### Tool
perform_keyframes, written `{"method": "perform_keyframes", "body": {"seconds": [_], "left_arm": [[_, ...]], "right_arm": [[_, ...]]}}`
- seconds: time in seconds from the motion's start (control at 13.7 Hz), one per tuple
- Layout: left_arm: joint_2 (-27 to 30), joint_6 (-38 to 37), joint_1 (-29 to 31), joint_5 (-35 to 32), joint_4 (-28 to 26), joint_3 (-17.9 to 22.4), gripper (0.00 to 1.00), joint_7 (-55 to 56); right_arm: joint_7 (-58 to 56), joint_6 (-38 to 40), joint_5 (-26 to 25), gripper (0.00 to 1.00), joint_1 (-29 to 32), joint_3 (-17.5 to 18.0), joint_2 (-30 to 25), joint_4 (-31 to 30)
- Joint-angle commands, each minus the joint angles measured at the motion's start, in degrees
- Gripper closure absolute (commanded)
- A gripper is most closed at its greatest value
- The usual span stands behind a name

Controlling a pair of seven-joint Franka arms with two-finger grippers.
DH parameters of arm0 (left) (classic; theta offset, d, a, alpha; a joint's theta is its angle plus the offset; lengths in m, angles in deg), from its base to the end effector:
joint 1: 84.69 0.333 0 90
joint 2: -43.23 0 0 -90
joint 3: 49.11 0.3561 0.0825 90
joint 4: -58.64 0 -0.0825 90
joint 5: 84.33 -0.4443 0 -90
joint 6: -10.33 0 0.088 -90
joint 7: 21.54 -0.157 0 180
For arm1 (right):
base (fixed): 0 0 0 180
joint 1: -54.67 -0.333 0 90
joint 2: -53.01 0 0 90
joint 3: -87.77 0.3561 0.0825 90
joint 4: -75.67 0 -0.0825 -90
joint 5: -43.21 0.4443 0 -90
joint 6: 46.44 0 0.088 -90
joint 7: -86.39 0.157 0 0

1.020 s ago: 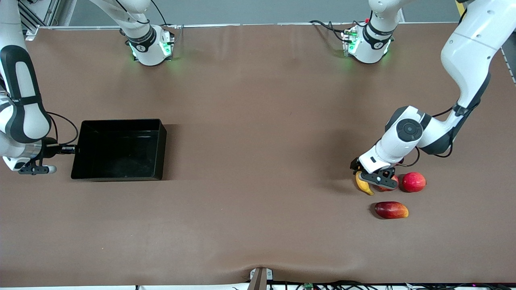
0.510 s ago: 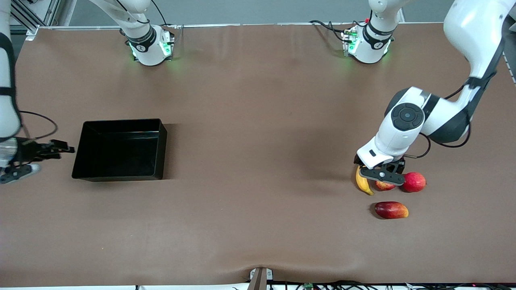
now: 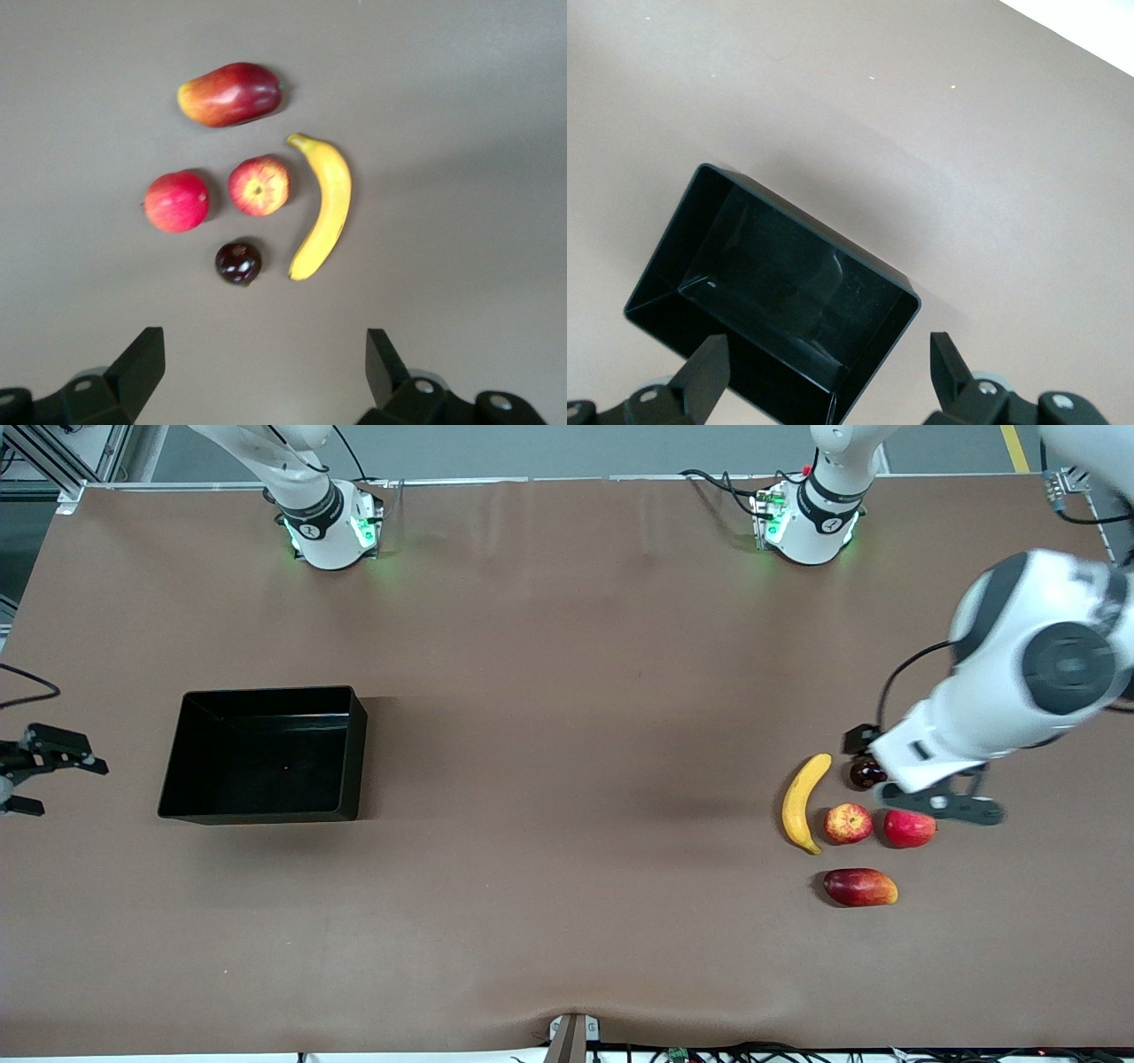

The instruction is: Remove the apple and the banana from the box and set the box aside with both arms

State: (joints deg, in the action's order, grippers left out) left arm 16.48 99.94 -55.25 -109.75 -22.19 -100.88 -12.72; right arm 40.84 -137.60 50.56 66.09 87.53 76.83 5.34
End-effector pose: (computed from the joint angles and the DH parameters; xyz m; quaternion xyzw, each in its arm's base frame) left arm 0.7051 -0.1101 0.4782 -0.9899 0.1172 0.0568 0.0565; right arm 0.7369 -0.1312 0.5154 -0.9552 -0.2881 -0.0074 0.0679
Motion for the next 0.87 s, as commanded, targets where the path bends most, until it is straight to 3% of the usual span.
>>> {"method": "perform_keyframes", "body": {"seconds": [0.0,0.36,0.58,0.8], "left_arm": [[3.1,-4.0,2.3,1.3,4.3,-0.5,0.0,-1.4],[11.6,-4.1,6.6,5.5,4.5,-0.3,0.0,-1.3],[15.1,-4.9,7.3,7.0,4.4,-0.1,0.0,-1.4],[15.6,-5.2,7.4,9.4,4.5,-0.1,0.0,-1.6]], "right_arm": [[4.5,4.3,-0.8,0.0,-1.9,0.0,-5.8,-0.8],[33.0,14.3,-0.8,0.0,-6.4,-0.1,-14.9,-4.2],[40.3,12.9,-1.5,0.0,-7.9,-0.3,-26.1,-16.8],[41.9,10.3,-6.6,0.0,-10.3,-0.4,-33.4,-24.5]]}}
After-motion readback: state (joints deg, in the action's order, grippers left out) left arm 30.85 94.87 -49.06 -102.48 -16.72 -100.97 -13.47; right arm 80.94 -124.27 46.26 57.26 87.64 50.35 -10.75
